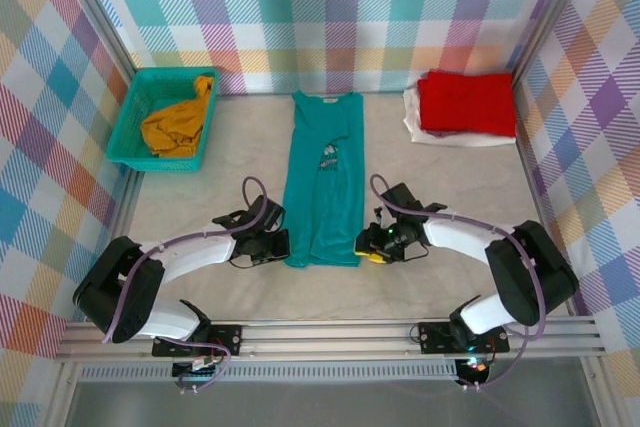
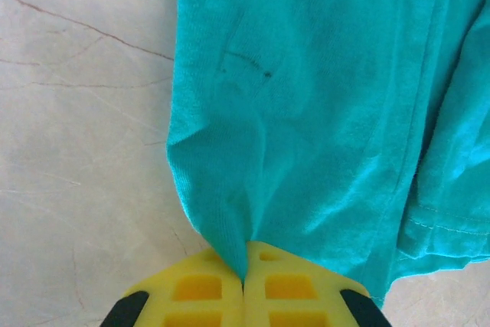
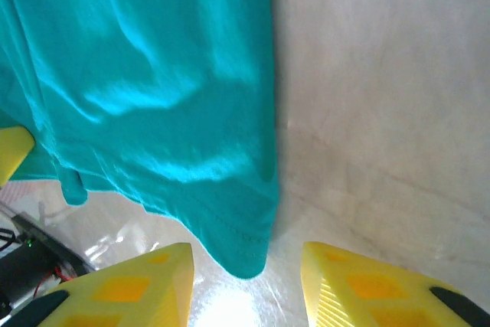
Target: Fold and stack the t-shirts
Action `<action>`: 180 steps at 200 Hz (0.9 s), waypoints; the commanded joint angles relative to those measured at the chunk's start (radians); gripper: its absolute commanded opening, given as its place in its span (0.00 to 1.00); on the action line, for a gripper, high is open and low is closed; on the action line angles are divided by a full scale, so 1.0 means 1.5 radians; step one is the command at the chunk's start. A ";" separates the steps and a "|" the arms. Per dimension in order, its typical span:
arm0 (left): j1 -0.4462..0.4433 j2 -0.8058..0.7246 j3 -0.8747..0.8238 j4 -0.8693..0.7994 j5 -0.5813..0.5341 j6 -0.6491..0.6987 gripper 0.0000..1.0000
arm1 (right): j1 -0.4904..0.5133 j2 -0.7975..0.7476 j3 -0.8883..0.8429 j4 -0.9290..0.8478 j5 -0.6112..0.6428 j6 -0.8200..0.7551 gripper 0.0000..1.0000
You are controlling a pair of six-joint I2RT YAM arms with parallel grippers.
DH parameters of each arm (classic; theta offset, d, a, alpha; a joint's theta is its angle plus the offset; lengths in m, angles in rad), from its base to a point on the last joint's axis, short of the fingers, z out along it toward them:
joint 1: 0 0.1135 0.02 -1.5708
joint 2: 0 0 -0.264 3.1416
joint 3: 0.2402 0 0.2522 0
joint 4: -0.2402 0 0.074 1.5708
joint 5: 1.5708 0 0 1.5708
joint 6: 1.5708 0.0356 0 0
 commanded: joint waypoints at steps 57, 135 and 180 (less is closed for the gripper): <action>-0.015 -0.012 -0.016 0.008 -0.022 -0.005 0.00 | 0.048 0.046 0.013 0.041 -0.026 0.057 0.44; -0.015 -0.027 -0.030 0.037 -0.027 -0.011 0.00 | 0.055 0.088 0.044 0.020 0.000 0.066 0.33; -0.015 -0.061 -0.031 0.020 -0.042 -0.012 0.00 | 0.055 0.009 0.062 -0.097 0.057 0.052 0.48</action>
